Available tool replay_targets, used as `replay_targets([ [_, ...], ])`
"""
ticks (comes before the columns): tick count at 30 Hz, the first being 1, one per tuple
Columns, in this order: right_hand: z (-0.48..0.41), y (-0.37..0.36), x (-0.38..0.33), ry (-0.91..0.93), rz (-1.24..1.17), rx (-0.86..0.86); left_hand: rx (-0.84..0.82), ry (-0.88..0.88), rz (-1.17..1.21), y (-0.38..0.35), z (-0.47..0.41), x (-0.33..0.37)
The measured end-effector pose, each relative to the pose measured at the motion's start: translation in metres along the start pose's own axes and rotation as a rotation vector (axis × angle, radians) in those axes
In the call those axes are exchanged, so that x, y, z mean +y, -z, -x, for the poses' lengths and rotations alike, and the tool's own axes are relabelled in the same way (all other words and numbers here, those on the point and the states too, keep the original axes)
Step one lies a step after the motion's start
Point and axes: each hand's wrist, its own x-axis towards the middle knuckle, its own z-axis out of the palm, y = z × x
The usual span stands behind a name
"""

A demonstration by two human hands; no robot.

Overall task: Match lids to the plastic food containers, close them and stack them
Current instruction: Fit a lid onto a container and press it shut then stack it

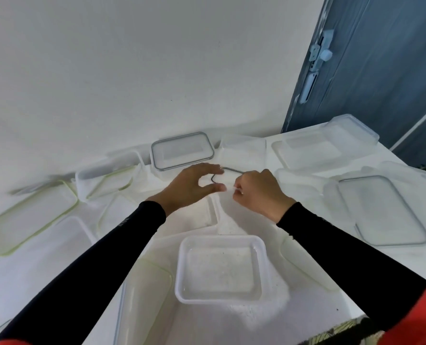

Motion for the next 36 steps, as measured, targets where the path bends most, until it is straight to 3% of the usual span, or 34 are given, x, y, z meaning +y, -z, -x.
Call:
replay_targets([
  [2, 0.001, 0.009, 0.009, -0.023, -0.101, 0.044, -0.113, 0.008, -0.019, -0.006, -0.013, 0.010],
  [4, 0.001, 0.019, 0.018, -0.048, -0.198, 0.031, -0.145, -0.027, -0.220, -0.015, -0.027, 0.012],
  [6, -0.003, 0.027, 0.030, -0.043, -0.276, -0.004, -0.112, -0.055, -0.375, -0.018, -0.039, 0.014],
  [8, -0.010, 0.034, 0.042, -0.056, -0.473, -0.008, -0.044, -0.091, -0.376, -0.016, -0.043, 0.017],
  [12, -0.047, 0.043, 0.073, -0.222, -0.926, 0.236, 0.112, -0.229, -0.261, -0.002, -0.037, 0.026],
  [15, -0.078, 0.032, 0.090, -0.286, -0.853, 0.166, 0.172, -0.406, -0.361, 0.017, -0.024, 0.029],
  [20, -0.098, 0.006, 0.089, -0.182, -0.447, -0.263, 0.236, -0.516, -0.475, 0.052, 0.003, 0.024],
  [23, -0.099, -0.008, 0.081, -0.116, -0.231, -0.192, 0.360, -0.448, -0.424, 0.066, 0.021, 0.020],
  [28, -0.087, -0.014, 0.076, -0.072, -0.151, 0.007, 0.575, -0.261, -0.249, 0.071, 0.052, 0.026],
  [30, -0.078, -0.011, 0.076, -0.130, -0.260, 0.106, 0.659, -0.203, -0.187, 0.068, 0.065, 0.025],
  [34, -0.037, 0.011, 0.067, -0.282, -0.744, 0.378, 0.803, -0.060, -0.077, 0.060, 0.097, 0.027],
  [36, -0.014, 0.022, 0.058, -0.374, -1.035, 0.264, 0.867, 0.006, -0.048, 0.052, 0.112, 0.030],
])
